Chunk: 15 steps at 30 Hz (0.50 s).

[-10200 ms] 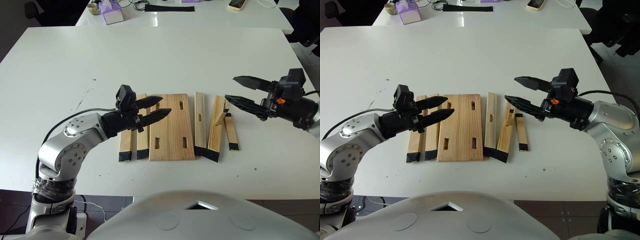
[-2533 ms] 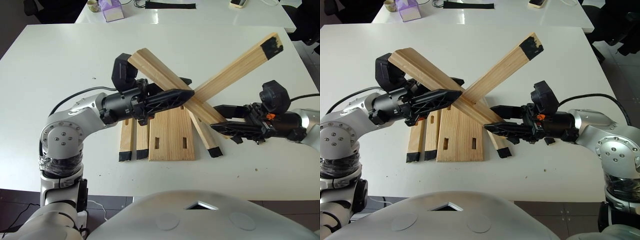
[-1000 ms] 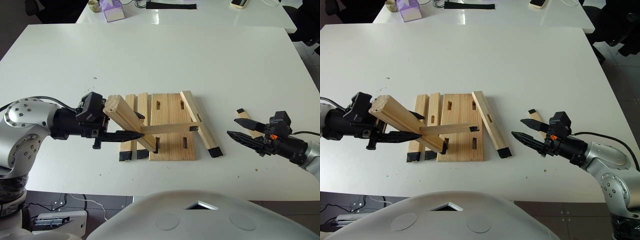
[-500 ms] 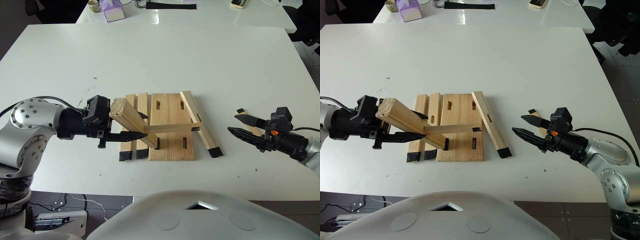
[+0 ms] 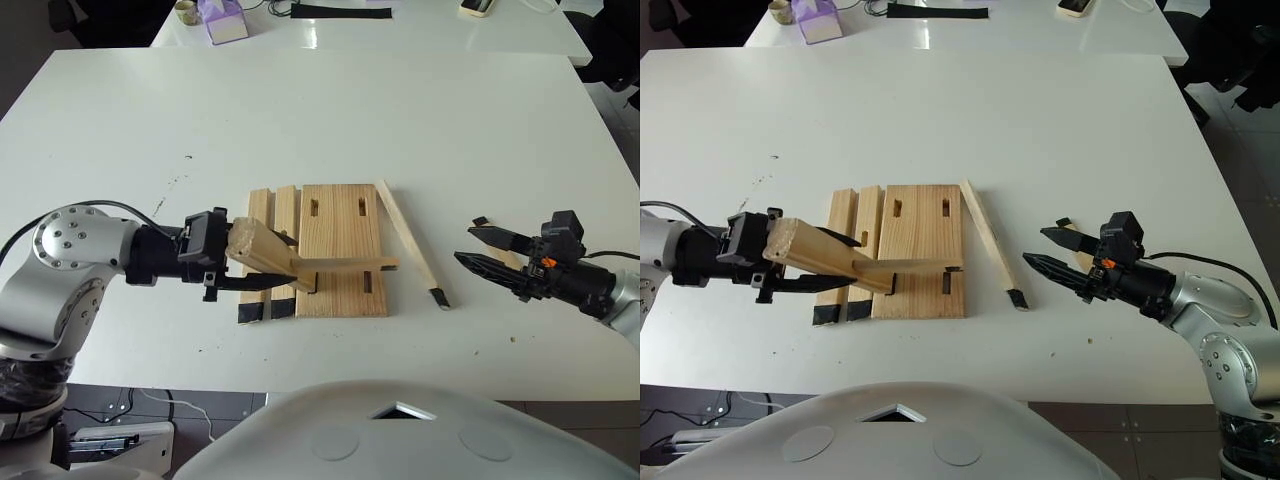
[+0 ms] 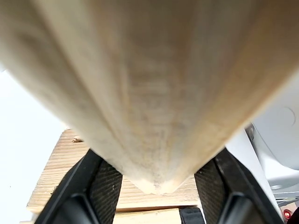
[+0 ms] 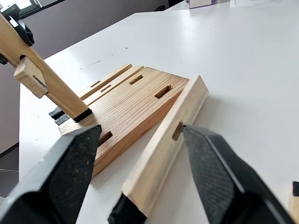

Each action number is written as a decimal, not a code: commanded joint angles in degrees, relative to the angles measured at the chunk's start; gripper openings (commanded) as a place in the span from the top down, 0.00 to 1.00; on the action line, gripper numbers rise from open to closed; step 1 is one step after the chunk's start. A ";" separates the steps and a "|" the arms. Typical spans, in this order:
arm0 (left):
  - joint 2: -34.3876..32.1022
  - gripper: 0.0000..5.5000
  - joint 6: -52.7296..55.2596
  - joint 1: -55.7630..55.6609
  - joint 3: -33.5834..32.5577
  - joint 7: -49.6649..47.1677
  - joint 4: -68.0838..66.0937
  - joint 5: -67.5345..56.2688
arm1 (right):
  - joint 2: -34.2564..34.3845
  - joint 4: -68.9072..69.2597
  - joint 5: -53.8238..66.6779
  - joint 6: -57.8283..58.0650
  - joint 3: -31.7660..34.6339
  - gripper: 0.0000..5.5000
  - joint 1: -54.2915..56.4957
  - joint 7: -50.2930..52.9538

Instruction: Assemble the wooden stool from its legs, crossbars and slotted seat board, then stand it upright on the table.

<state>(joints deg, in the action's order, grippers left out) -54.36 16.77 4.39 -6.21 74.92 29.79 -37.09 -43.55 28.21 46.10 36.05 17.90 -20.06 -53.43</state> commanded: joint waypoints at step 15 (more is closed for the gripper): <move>-1.83 0.62 4.49 1.18 5.56 -3.58 -5.00 1.25 | 0.09 0.95 -1.38 -0.01 -1.45 0.42 -0.76 0.66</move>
<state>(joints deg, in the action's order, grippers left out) -54.39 15.25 4.45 -2.63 71.95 27.39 -37.14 -43.47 28.46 45.05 36.06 16.69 -20.43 -53.22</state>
